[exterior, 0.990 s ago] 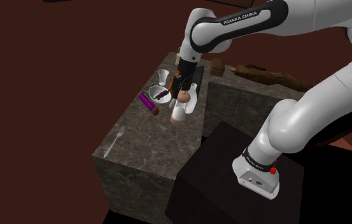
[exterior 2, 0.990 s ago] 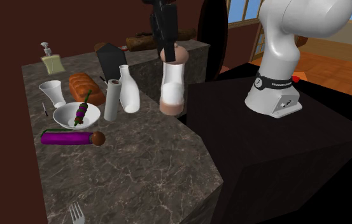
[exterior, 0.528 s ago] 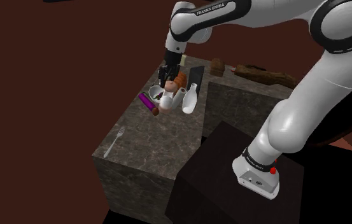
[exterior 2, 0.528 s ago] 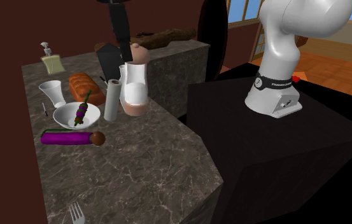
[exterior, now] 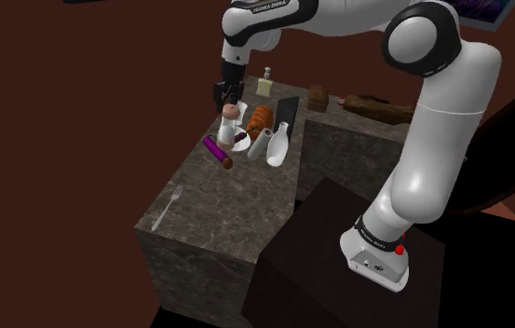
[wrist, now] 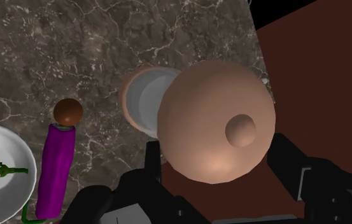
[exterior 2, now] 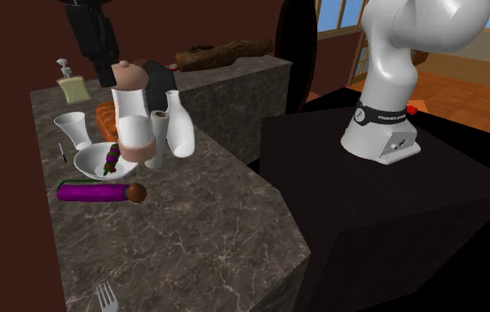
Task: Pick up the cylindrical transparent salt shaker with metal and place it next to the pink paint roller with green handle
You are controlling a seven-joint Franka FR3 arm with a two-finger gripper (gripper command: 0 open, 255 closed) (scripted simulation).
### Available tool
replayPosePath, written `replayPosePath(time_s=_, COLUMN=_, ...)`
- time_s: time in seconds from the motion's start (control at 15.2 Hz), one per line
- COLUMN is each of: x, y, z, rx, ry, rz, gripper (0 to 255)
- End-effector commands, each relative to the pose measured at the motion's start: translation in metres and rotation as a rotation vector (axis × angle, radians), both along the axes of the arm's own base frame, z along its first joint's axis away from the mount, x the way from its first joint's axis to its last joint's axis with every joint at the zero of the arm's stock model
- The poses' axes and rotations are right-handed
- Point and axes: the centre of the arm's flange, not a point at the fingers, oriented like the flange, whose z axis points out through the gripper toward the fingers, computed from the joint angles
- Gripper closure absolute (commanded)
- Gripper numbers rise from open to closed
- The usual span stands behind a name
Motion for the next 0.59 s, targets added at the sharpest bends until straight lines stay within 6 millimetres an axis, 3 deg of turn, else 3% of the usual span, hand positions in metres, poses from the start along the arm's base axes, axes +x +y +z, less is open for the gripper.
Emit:
replayPosePath(time_s=0.0, x=0.024, y=-0.005, z=0.000, rx=0.000, ry=0.000, rz=0.001, gripper=255)
replayPosePath(time_s=0.13, x=0.049, y=-0.010, z=0.000, rx=0.000, ry=0.000, rz=0.001, gripper=255)
replayPosePath(time_s=0.53, x=0.049, y=-0.010, z=-0.031, rx=0.000, ry=0.000, rz=0.001, gripper=255)
